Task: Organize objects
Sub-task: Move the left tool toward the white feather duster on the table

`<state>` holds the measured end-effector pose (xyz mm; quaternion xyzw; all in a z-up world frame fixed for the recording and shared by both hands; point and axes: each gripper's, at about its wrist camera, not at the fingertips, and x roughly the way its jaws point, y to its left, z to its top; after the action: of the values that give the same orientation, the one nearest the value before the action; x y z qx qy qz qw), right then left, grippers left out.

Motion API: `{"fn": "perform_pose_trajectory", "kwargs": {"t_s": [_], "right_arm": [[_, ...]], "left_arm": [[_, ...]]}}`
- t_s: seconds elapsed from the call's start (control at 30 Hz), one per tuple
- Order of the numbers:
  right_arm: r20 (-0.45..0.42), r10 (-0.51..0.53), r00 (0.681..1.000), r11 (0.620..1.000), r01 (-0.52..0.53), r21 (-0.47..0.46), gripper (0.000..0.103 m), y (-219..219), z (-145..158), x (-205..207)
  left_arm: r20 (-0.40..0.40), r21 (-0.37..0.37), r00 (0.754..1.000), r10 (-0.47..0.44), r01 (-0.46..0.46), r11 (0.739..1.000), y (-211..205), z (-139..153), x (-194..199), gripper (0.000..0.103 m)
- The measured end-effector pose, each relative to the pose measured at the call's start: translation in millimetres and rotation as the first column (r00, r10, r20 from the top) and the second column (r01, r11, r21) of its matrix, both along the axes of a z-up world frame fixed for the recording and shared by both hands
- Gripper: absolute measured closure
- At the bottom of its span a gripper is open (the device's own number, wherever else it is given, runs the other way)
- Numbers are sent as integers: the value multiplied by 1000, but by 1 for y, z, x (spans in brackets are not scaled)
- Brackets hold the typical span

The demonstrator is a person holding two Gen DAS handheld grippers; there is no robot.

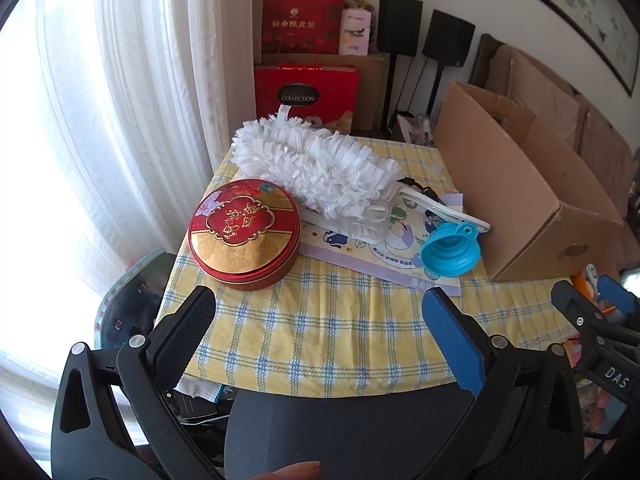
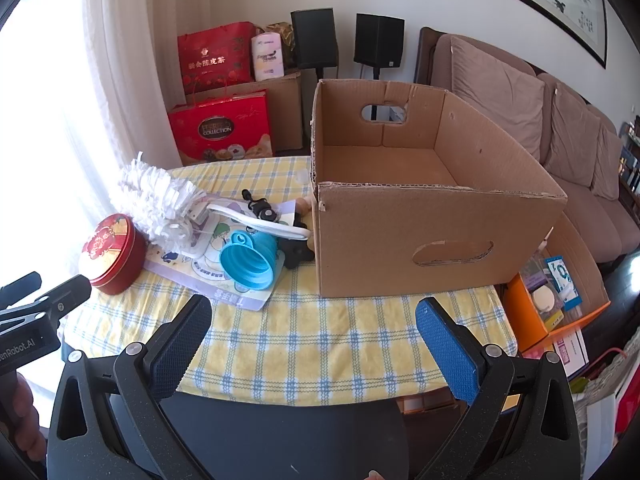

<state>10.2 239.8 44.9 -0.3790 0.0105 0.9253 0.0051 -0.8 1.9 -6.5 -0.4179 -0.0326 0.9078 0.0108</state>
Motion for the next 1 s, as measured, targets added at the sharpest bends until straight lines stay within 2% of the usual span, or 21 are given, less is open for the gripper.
{"fn": "perform_pose_trajectory", "kwargs": {"t_s": [0.53, 0.83, 1.0], "right_arm": [[3, 20, 1000, 1000, -20, 4, 0, -5, -3, -6], [-8, 105, 994, 994, -105, 10, 0, -16, -2, -10], [-8, 136, 991, 991, -136, 15, 0, -23, -3, -13]], "left_arm": [[6, 2, 1000, 12, -12, 1000, -8, -2, -8, 0], [-31, 15, 999, -18, 19, 1000, -20, 2, -25, 0], [-50, 2, 999, 3, -3, 1000, -31, 1, -46, 0]]}}
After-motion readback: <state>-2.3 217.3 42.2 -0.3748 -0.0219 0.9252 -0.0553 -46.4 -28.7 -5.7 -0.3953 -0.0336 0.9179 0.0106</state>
